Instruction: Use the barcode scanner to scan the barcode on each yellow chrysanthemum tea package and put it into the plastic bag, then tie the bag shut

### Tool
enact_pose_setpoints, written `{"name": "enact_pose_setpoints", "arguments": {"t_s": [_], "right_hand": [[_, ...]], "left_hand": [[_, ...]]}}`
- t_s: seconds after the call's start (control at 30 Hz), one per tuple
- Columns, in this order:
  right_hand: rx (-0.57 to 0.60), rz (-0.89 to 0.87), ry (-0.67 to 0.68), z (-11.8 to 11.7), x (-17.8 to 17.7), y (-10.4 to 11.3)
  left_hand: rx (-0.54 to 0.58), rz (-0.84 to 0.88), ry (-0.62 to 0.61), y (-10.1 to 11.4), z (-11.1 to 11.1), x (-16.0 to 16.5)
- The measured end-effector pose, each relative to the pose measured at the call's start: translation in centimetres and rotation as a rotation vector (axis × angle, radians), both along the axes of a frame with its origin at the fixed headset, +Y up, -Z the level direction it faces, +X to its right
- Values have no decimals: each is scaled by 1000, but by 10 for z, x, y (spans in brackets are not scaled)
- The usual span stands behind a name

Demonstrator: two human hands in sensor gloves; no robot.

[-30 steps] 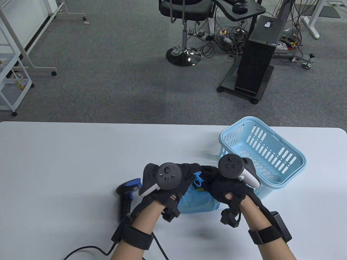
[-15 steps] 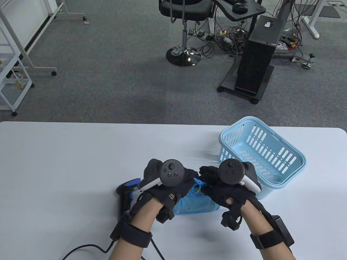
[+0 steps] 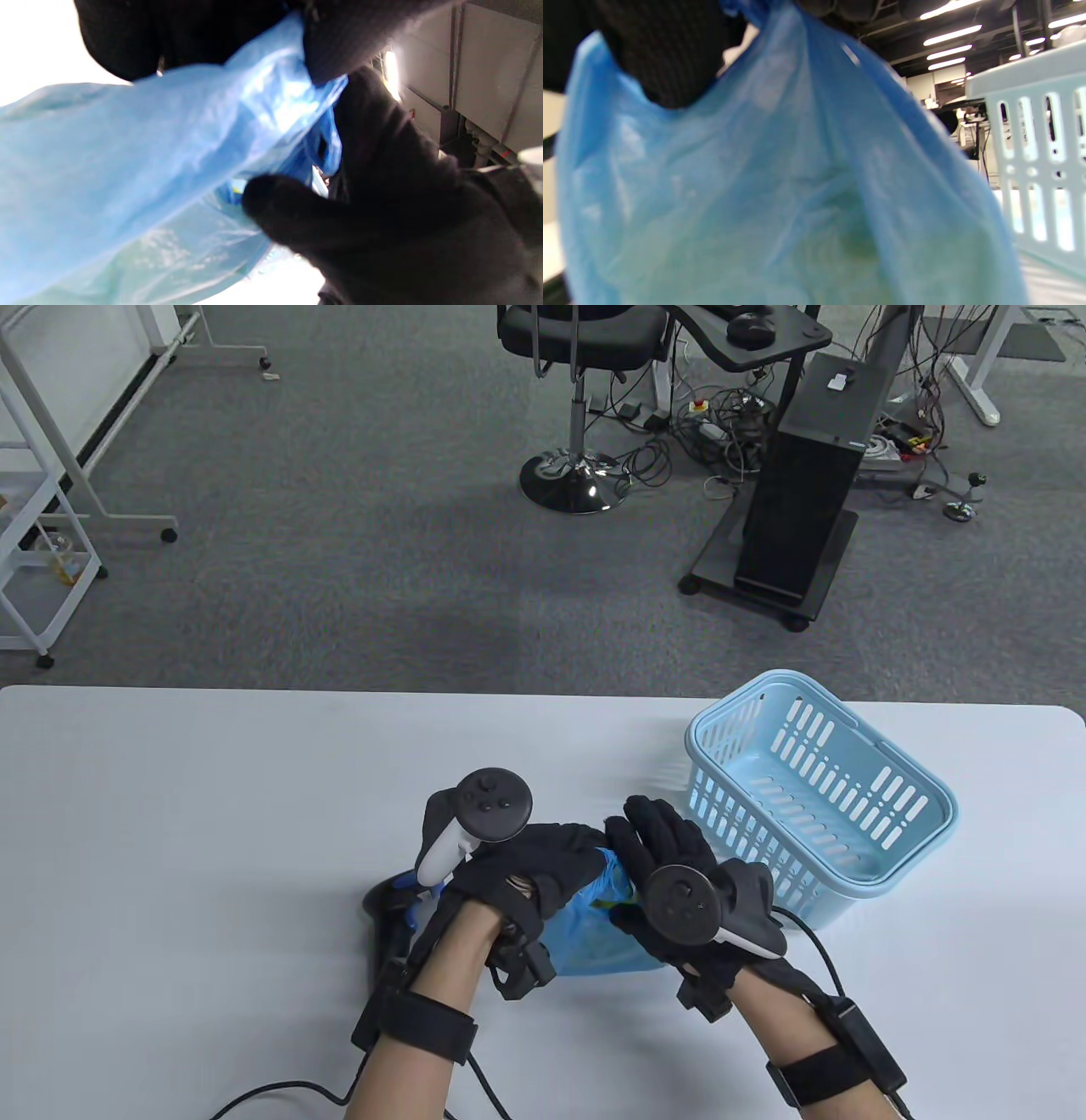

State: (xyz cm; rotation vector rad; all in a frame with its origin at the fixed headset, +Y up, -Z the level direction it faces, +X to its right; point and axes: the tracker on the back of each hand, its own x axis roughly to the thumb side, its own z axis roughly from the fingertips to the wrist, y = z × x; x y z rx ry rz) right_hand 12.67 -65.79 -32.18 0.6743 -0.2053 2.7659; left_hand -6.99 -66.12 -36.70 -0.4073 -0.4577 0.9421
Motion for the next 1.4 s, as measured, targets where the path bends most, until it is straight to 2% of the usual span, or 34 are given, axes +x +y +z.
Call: {"name": "enact_pose_setpoints", "arguments": {"t_s": [0.1, 0.23, 0.37, 0.5, 0.53, 0.63, 0.73, 0.87, 0.93, 1.03, 1.17, 1.4], "right_hand": [[-13, -20, -6, -2, -1, 1], [54, -19, -6, -2, 3, 5], [-5, -71, -12, -2, 13, 5], [-58, -112, -65, -1, 30, -1], [-59, -127, -89, 1, 35, -3], [-21, -125, -143, 6, 48, -7], [-34, -95, -194, 9, 60, -14], [-180, -157, -230, 11, 78, -34], [-191, -167, -263, 14, 87, -44], [-211, -185, -295, 17, 95, -53], [-170, -205, -363, 21, 108, -59], [-239, -279, -416, 23, 121, -70]], "left_hand": [[3, 3, 2, -2, 2, -3], [48, -3, 7, -3, 7, -7], [114, 20, 39, -2, 14, -14], [231, -199, 155, -4, 20, -19], [272, -292, 186, -6, 22, -20], [375, -410, 238, -16, 24, -19], [394, -466, 270, -29, 25, -20], [411, -506, 325, -44, 30, -23], [411, -502, 335, -48, 33, -23], [411, -512, 339, -49, 36, -24], [434, -539, 354, -48, 39, -25], [412, -578, 375, -48, 41, -28]]}}
